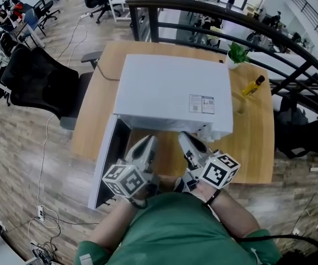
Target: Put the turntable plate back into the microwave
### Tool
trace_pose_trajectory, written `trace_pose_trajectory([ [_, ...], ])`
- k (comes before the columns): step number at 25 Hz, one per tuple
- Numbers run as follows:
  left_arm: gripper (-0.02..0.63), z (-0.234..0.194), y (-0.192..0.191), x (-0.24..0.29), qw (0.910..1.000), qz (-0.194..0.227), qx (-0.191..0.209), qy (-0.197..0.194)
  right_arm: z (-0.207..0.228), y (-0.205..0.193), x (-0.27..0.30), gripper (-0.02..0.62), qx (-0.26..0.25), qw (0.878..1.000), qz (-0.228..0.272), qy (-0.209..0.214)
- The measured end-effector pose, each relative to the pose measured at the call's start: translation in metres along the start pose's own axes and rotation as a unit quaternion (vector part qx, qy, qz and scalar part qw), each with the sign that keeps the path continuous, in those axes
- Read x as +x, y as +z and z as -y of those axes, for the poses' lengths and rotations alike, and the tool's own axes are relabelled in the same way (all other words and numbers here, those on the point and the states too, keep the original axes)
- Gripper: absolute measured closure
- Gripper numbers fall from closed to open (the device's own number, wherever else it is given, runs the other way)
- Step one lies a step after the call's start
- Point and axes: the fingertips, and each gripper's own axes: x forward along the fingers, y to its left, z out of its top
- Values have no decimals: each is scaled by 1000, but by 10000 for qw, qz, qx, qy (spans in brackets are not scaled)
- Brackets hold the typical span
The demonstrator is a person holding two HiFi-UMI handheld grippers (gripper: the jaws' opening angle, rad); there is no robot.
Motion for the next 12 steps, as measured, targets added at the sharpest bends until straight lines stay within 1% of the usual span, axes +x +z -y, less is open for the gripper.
trace_pose_trajectory([
  [2, 579, 1, -4, -1, 9999, -44, 147, 36, 0, 0, -1, 589, -272, 9996, -25, -74],
  [4, 580, 2, -5, -1, 9996, -72, 257, 40, -1, 0, -2, 589, -431, 9990, -44, -100],
  [12, 580, 7, -6, -1, 9990, -112, 423, 24, -4, -1, -4, 589, -1031, 9944, -94, -229],
])
